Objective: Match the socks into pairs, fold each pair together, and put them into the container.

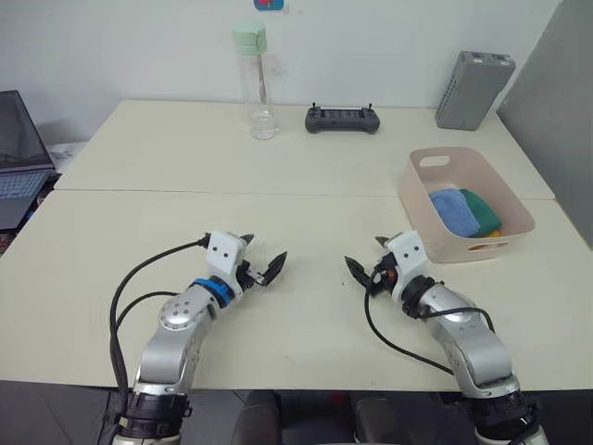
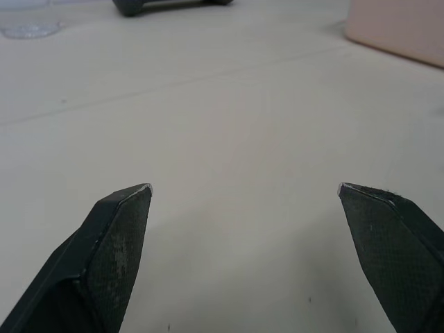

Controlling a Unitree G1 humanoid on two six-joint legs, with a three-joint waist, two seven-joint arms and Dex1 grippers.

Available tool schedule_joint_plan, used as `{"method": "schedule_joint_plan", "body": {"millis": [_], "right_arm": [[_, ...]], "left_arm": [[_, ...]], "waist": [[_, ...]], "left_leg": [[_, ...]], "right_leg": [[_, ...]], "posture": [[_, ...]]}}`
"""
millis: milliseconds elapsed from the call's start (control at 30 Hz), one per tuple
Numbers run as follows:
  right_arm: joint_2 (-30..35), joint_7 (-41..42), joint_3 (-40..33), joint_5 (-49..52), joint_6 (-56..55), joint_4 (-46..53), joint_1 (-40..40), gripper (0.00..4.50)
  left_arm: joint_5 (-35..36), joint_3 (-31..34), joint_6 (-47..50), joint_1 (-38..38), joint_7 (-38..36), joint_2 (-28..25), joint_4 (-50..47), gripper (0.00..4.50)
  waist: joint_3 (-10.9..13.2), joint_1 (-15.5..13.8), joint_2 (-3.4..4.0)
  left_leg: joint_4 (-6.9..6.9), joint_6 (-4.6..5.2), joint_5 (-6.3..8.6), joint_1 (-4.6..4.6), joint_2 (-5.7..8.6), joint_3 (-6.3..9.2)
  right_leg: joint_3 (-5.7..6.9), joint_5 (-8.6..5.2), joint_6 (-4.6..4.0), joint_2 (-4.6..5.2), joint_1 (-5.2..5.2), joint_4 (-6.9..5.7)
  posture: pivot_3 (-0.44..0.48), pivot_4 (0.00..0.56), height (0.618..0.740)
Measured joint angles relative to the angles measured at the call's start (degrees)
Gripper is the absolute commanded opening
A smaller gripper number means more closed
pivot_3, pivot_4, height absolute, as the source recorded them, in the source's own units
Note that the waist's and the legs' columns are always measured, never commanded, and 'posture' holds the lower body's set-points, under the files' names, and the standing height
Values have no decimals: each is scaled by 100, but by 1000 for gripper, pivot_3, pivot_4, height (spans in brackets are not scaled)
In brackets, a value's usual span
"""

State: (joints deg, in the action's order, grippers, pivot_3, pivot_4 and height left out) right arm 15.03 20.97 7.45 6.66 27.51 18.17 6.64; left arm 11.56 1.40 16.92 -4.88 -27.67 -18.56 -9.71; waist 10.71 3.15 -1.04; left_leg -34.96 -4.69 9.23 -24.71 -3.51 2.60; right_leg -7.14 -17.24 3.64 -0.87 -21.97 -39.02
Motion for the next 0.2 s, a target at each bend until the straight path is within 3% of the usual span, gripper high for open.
{"method": "schedule_joint_plan", "body": {"millis": [200], "right_arm": [[-125, -95, -41, -14, -29, -38, -119, 4441]], "left_arm": [[-155, -30, -121, 263, 55, -89, -139, 4500]], "waist": [[-3, 12, -3]], "left_leg": [[1, 0, 0, 0, -2, -1]], "right_leg": [[-1, 2, -8, -2, -4, -1]], "posture": [[0, 150, 740]]}}
